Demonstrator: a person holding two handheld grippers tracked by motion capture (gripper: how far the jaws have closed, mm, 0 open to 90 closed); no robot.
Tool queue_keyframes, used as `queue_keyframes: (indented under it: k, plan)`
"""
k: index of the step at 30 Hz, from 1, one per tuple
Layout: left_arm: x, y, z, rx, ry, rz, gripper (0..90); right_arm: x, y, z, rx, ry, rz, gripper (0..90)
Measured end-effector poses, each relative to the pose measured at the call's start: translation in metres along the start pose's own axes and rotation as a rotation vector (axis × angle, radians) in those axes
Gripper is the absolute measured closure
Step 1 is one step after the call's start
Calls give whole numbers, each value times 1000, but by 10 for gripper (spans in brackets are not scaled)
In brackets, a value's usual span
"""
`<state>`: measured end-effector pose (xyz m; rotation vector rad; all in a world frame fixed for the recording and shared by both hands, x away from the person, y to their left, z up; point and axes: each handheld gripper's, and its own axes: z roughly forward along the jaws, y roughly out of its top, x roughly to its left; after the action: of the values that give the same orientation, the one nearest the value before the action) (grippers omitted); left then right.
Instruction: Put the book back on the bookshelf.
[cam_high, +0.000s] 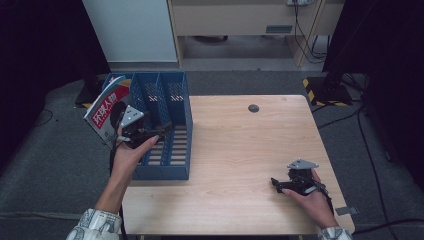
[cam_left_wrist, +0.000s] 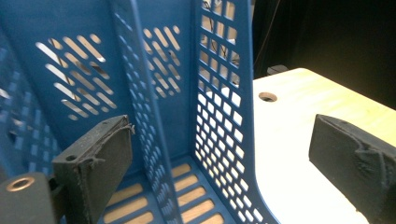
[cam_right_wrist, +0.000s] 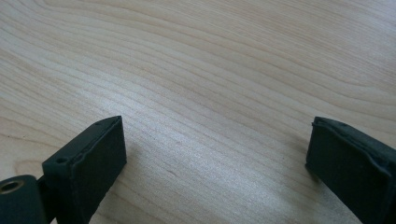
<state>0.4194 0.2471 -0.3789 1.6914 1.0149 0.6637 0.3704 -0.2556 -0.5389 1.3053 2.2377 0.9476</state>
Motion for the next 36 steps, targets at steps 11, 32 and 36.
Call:
queue_keyframes:
  k: [11, 32, 36]
  plan:
    - [-29, -7, 15, 38, -52, 38, 51, 0, 0, 0, 6, 0, -3, 43]
    - [-81, -16, 48, 100, -141, 84, 51, 0, -1, -1, 5, 0, -2, 40]
    - [-91, -17, 55, 111, -155, 90, 51, -1, -1, -1, 5, 2, -12, 41]
